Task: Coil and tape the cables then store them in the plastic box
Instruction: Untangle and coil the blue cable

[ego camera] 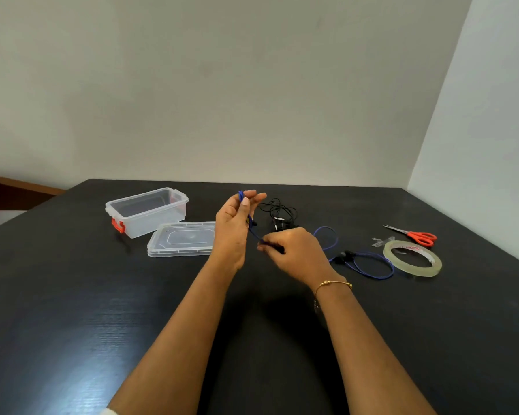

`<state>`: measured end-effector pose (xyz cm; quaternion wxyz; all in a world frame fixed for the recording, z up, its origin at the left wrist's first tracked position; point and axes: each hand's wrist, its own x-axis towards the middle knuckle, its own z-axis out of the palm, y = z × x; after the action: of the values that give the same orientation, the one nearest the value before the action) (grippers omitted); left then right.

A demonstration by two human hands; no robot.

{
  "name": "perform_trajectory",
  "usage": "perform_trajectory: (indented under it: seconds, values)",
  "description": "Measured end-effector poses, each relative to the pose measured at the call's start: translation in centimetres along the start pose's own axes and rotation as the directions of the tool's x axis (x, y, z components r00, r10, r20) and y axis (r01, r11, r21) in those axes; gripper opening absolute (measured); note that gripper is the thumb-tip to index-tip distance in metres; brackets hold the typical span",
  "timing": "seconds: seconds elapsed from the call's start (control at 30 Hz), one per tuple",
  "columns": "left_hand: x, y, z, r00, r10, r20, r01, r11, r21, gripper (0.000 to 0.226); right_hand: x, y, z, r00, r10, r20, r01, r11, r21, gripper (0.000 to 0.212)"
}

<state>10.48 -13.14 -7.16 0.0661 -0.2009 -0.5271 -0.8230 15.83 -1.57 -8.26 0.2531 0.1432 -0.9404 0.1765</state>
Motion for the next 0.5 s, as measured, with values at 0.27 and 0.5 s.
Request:
perform_trajectory:
  seconds: [0.27,0.5]
  values:
    - [-0.2,-1.0,-0.2,0.967,-0.067,0.248,-0.082,0.833,0.546,0.023,0.2,0.8,-0.2,0.961,-0.103,-0.258,0.067,0.987,-0.145,0.022]
    - [-0.7,-0.1,-0.1,0.914,-0.255,0.315,0.024,0.810,0.586,0.033,0.0,2.0,-0.4,0.915,-0.075,-0.395,-0.054,0.951,-0.304,0.029]
